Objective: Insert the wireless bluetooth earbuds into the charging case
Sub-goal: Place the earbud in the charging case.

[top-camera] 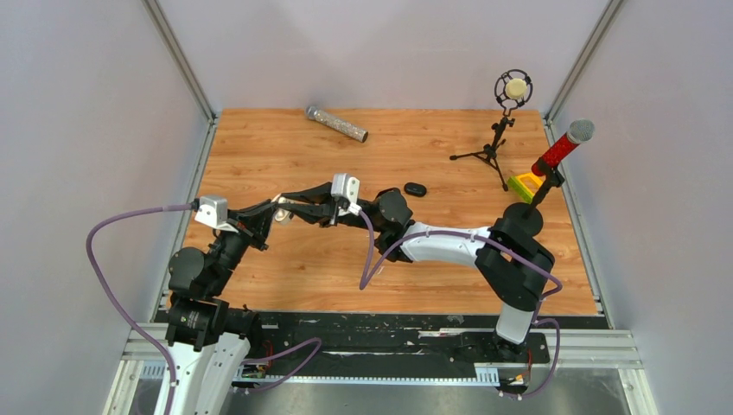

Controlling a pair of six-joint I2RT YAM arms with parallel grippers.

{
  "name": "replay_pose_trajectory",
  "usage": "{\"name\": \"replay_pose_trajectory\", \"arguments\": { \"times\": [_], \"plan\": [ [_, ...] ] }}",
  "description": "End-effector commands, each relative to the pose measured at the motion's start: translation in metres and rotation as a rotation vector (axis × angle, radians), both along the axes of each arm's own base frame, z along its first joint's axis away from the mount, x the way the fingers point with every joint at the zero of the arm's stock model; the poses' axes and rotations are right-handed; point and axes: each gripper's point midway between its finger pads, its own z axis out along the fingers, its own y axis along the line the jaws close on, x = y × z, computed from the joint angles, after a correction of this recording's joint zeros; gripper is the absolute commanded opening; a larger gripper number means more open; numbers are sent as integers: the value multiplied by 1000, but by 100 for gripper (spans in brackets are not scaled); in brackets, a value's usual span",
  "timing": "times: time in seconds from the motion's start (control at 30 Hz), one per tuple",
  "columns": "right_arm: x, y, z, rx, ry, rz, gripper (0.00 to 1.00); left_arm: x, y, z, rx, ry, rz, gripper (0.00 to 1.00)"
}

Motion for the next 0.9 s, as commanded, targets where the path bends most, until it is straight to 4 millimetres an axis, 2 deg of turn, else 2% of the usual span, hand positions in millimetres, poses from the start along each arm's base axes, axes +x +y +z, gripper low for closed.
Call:
{"name": "replay_pose_trajectory", "arguments": {
  "times": [0.0, 0.23, 0.5, 0.67, 0.87],
  "plan": [
    [4, -4, 1, 15, 16, 4, 0, -4, 2, 24, -15, -78, 6, 0],
    [10, 6, -10, -17, 8, 11, 0, -4, 2, 26, -23, -82, 5, 0],
    [9, 4, -21, -39, 25, 12, 0, -4, 3, 25, -20, -82, 12, 0],
    [1, 0, -19, -32, 28, 44, 3, -1, 6, 23, -59, -59, 33, 0],
    [-8, -7, -8, -6, 28, 70, 10, -2, 4, 27, -110, -63, 17, 0]
  ]
}}
